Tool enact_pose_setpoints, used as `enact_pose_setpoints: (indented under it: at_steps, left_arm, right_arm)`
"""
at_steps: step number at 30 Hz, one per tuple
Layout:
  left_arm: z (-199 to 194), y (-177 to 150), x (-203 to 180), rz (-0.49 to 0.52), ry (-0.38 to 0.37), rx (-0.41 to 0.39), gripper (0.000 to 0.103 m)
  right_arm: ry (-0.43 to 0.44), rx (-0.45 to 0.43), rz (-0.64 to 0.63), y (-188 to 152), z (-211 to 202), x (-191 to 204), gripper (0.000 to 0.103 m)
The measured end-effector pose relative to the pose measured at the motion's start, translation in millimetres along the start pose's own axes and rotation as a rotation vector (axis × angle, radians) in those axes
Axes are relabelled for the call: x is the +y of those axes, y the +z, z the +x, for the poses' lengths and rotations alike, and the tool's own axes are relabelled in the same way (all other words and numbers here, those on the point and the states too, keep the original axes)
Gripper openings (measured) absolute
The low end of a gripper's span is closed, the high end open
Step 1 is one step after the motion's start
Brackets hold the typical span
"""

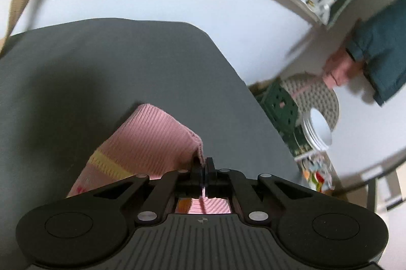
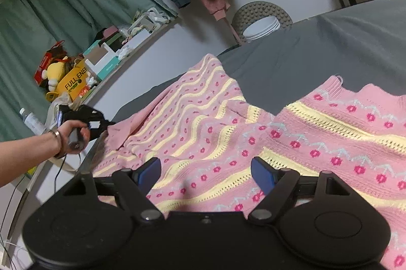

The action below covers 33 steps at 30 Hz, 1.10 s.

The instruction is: Fold clothes

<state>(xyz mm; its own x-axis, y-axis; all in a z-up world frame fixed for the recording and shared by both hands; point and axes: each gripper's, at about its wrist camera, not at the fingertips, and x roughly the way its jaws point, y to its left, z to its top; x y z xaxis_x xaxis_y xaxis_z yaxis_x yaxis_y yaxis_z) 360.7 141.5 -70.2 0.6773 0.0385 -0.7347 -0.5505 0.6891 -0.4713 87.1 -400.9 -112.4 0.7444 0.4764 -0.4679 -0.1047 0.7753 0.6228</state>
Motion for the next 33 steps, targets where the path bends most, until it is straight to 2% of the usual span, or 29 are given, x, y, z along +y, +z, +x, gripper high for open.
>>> enact_pose_setpoints:
  at_steps: [2,6,9,10,12,14,16,17,19,20,22,25,27,30,31,32,33]
  left_arm:
    - [14,1,4,-0.044,-0.004,-0.016,0.001]
    - [26,0,20,-0.188,-0.058,-0.004,0.002]
    - [22,9,29,-0.309,-0.065,0.078,0.002]
    - [17,11,27,-0.323,-0.056,0.077,0.007]
    - [-4,17,17,-0.302,-0.027,0.037,0.029]
    - [-23,22,-3,-0.242,-0.009,-0.017,0.083]
    - [-38,23,-28,-0.182,-0.056,-0.033,0.097]
    - [-45,22,-40,-0.15,-0.092,-0.027,0.097]
    - [-43,10,-76,-0.047,-0.251,0.105,0.097]
    - [-41,0,-95,0.017,-0.303,0.167,0.097]
    - [-40,-32,-143,0.217,-0.363,0.246,0.097]
    - [-36,-87,-212,0.548,-0.403,0.282,0.097]
    - [-22,-114,-253,0.71,-0.418,0.301,0.096]
    - [10,-150,-294,0.832,-0.394,0.343,0.096]
    - [19,-158,-301,0.849,-0.379,0.35,0.093]
    - [25,-163,-305,0.86,-0.364,0.348,0.083]
    - [30,-167,-305,0.862,-0.35,0.347,0.079]
  right_arm:
    - [0.008,0.005,-0.014,-1,2,1,0.078]
    - [0.007,0.009,-0.053,-3,1,4,0.078]
    - [0.01,0.012,-0.054,-3,0,4,0.078]
    - [0.012,0.012,-0.047,-2,-1,3,0.078]
    - [0.017,0.012,-0.036,-2,-1,1,0.078]
    - [0.019,0.013,-0.03,-2,-2,1,0.078]
    - [0.019,0.015,-0.026,-2,-2,2,0.078]
    - [0.02,0.016,-0.025,-2,-3,2,0.079]
    - [0.023,0.02,-0.021,-2,-3,2,0.079]
    - [0.025,0.022,-0.019,-2,-4,2,0.079]
    - [0.027,0.022,-0.011,-2,-5,1,0.079]
    - [0.03,0.021,-0.001,-1,-7,-1,0.079]
    - [0.034,0.02,0.005,-1,-7,-2,0.079]
    - [0.04,0.021,0.013,0,-7,-4,0.079]
    - [0.042,0.02,0.014,0,-7,-4,0.079]
    - [0.044,0.02,0.014,0,-7,-5,0.079]
    - [0.046,0.021,0.015,0,-6,-5,0.079]
